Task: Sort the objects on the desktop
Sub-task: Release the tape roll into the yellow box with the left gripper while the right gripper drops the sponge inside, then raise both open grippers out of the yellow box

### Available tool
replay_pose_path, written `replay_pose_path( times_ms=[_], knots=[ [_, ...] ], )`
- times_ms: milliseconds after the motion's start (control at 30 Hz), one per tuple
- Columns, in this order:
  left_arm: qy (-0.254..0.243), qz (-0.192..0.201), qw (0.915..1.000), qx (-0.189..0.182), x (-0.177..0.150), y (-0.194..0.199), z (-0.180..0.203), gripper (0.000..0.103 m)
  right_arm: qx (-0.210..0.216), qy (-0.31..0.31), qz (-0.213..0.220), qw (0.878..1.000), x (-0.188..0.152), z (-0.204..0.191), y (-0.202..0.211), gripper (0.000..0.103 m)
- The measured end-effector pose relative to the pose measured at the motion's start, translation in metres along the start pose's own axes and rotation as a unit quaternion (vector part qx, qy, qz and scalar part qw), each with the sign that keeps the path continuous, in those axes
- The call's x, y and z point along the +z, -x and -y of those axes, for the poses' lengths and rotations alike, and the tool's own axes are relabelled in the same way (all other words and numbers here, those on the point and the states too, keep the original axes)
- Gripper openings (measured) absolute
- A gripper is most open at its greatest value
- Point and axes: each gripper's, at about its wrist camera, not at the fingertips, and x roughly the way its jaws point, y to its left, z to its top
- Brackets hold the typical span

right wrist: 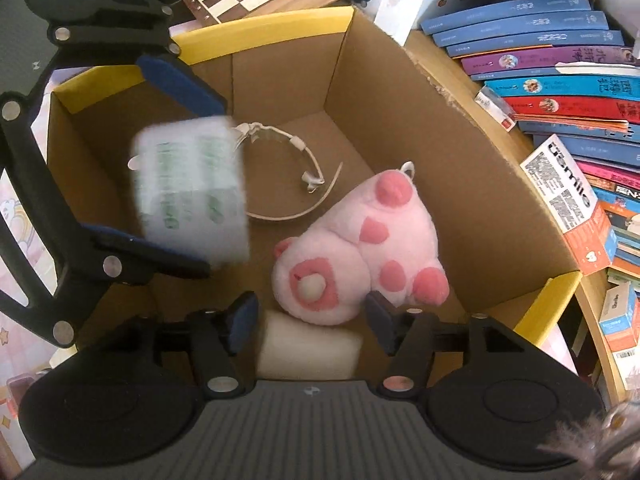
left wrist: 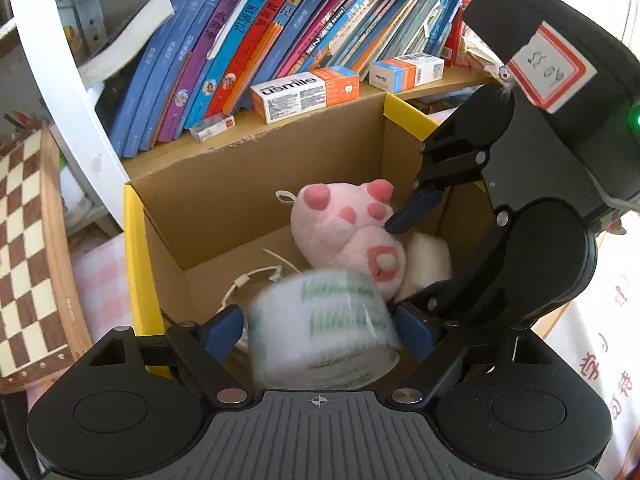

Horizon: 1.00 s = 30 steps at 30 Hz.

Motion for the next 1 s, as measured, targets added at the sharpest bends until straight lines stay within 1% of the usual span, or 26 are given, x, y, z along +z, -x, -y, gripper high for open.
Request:
replay_pose_path(
  times_ms=[67, 267, 500, 767, 933, 1000],
  knots=[
    [-0.003, 0.002, 0.9999, 0.010, -0.001, 0.003, 0.002, 0.086, -0.002, -0.004, 0.005, 1.000, 0.000, 0.001, 0.004, 0.062],
    [-0.010, 0.011, 0.9996, 0.025, -0.004, 0.015, 0.004, 0.086, -0.015, -0.015, 0.028, 0.999, -0.002, 0.000, 0.026, 0.067],
    [-0.005, 0.042, 0.9982, 0.042, -0.007, 0.042, 0.008, 0.086, -0.036, -0.029, 0.061, 0.997, -0.006, -0.004, 0.056, 0.069],
    [-0.003, 0.079, 0.9953, 0.055, -0.017, 0.075, 0.016, 0.088, -0.059, -0.069, 0.110, 0.990, -0.016, -0.011, 0.100, 0.071],
    [0.014, 0.101, 0.9927, 0.065, -0.027, 0.096, 0.013, 0.088, -0.073, -0.088, 0.125, 0.986, -0.026, -0.025, 0.119, 0.071],
    [0.021, 0.109, 0.9915, 0.068, -0.031, 0.104, 0.011, 0.088, -0.085, -0.099, 0.136, 0.982, -0.031, -0.033, 0.127, 0.071]
  ],
)
